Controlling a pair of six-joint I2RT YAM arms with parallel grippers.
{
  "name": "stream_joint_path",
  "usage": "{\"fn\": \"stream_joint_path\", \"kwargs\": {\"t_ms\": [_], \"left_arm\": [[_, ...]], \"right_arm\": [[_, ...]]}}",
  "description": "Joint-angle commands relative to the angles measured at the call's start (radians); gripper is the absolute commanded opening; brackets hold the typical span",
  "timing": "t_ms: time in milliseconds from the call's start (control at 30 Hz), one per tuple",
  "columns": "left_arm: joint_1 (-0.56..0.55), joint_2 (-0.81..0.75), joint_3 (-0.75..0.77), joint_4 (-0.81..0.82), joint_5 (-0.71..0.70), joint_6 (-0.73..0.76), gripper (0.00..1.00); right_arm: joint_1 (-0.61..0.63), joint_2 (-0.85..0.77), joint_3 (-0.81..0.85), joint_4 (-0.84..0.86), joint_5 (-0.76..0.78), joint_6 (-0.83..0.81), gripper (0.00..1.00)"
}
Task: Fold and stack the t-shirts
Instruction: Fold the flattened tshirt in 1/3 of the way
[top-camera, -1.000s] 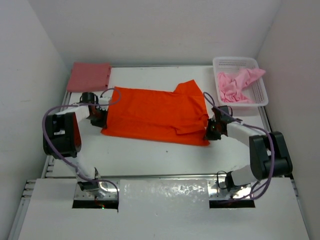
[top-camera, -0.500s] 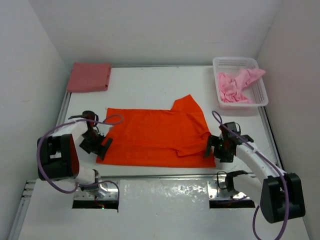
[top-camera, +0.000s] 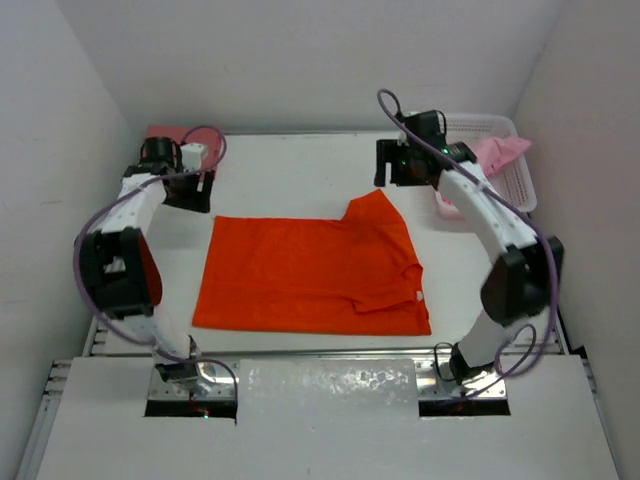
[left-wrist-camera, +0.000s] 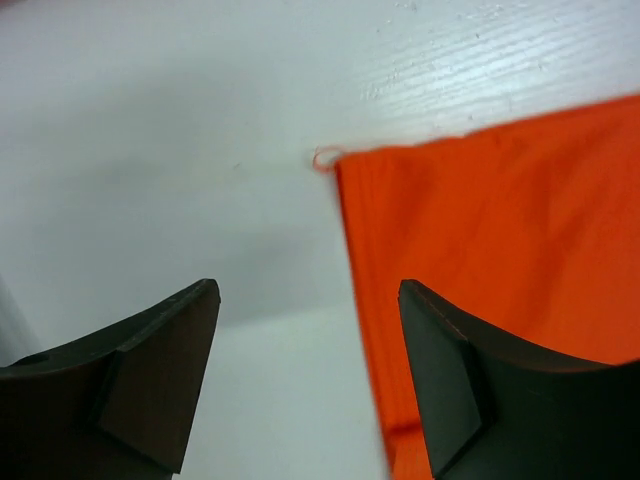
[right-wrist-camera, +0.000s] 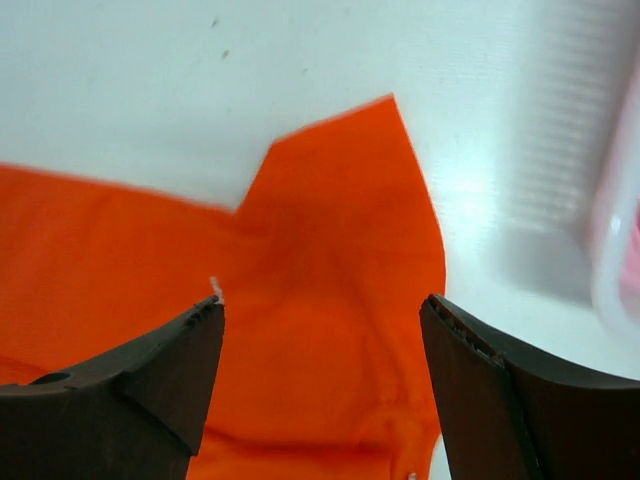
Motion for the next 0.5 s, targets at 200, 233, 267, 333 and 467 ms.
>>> {"fn": "stream_joint_path", "kwargs": {"t_ms": [200, 233, 267, 333, 467], "left_arm": [[0.011, 0.24, 0.057, 0.214, 0.065, -0.24, 0.78], [0.011, 0.258, 0.056, 0.237, 0.067, -0.249, 0.79], [0.011, 0.269, 0.059, 0.243, 0.066, -0.255, 0.8], [0.011, 0.306, 0.063, 0.245, 0.093, -0.256, 0.81], [0.011, 0.361, 0.04, 0.251, 0.151, -0.275, 0.81]], "right_arm": [[-0.047, 0.684, 0.522, -0.135, 0.039, -0.039, 0.79], [-0.053, 0.737, 0.55, -0.114, 0.042, -0.033, 0.8], [-0.057, 0.759, 0.558, -0.101, 0.039, -0.033, 0.8], [-0.06, 0.797, 0.584, -0.087, 0.031, -0.033, 0.81], [-0.06, 0.838, 0.532, -0.054, -0.029, -0.021, 0.8]]}}
